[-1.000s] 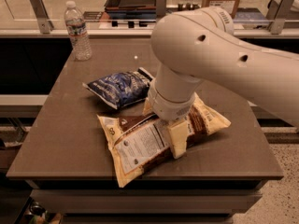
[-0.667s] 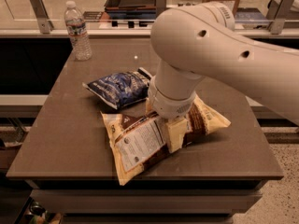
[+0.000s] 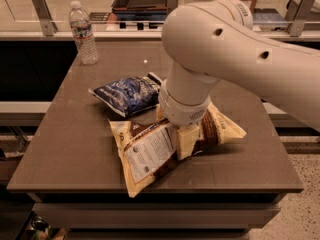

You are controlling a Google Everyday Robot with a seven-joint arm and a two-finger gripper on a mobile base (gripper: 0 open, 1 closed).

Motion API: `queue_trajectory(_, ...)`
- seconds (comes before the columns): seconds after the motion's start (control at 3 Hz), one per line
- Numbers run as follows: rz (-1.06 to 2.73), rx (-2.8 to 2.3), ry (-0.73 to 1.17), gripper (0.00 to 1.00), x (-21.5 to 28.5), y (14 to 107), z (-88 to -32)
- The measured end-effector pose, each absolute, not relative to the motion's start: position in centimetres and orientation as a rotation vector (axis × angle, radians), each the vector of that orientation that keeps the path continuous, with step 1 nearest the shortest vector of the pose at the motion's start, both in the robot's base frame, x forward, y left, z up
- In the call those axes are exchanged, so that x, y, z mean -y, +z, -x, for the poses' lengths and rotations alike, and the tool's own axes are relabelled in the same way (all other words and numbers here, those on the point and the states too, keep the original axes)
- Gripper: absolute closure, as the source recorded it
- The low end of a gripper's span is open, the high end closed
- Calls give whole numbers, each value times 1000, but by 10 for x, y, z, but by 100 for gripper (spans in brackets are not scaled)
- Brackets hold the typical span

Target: Move brown chip bag near water bottle

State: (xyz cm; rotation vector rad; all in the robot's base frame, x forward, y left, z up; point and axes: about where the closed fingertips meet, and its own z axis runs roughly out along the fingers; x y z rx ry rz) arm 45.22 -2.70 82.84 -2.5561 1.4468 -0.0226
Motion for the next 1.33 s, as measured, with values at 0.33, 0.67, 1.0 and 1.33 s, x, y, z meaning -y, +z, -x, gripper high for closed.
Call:
queue_trajectory(0.33,2556,-1447,-23,100,27,831,-452)
queue_trajectory(0.67,2514,-1453,-129,100,45,851,-467)
queue_trajectory(1.0,2449,-1455,-236,100,66,869,-484)
queue_trajectory(1.33,2373,-1451,-336,100,85,887,-503)
